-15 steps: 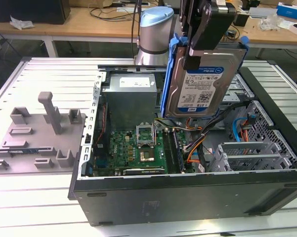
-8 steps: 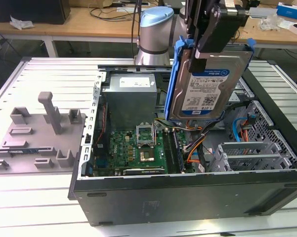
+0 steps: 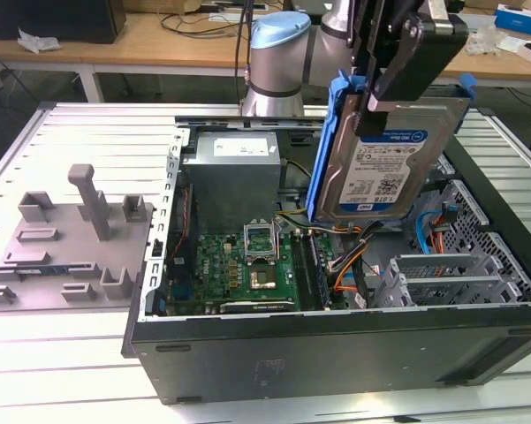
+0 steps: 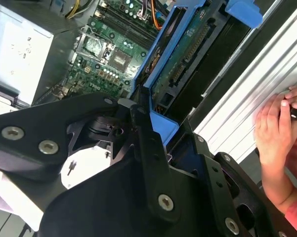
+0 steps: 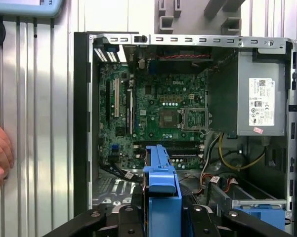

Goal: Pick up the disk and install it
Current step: 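Insert the disk into the insertion slot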

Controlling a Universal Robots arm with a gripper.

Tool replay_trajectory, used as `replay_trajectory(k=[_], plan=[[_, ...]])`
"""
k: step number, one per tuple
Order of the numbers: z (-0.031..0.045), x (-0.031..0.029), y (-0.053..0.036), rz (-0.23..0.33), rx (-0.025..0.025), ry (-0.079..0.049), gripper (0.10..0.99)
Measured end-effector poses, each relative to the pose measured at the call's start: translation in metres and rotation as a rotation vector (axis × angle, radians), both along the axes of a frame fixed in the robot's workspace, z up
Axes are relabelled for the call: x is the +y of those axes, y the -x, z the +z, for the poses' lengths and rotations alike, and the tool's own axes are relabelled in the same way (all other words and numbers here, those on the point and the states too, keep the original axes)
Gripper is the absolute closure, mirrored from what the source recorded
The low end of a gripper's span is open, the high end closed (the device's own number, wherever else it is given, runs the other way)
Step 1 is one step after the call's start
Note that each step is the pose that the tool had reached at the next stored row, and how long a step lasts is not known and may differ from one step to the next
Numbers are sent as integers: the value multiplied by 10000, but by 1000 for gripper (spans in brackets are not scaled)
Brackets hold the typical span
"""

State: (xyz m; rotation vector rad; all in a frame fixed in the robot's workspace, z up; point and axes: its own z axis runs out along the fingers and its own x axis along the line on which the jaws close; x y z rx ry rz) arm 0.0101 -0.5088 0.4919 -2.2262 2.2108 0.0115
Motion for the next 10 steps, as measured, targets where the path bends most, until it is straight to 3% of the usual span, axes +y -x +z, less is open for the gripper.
replay_trajectory(k=[10], plan=[[-7, -137, -212, 0, 0, 33, 722]])
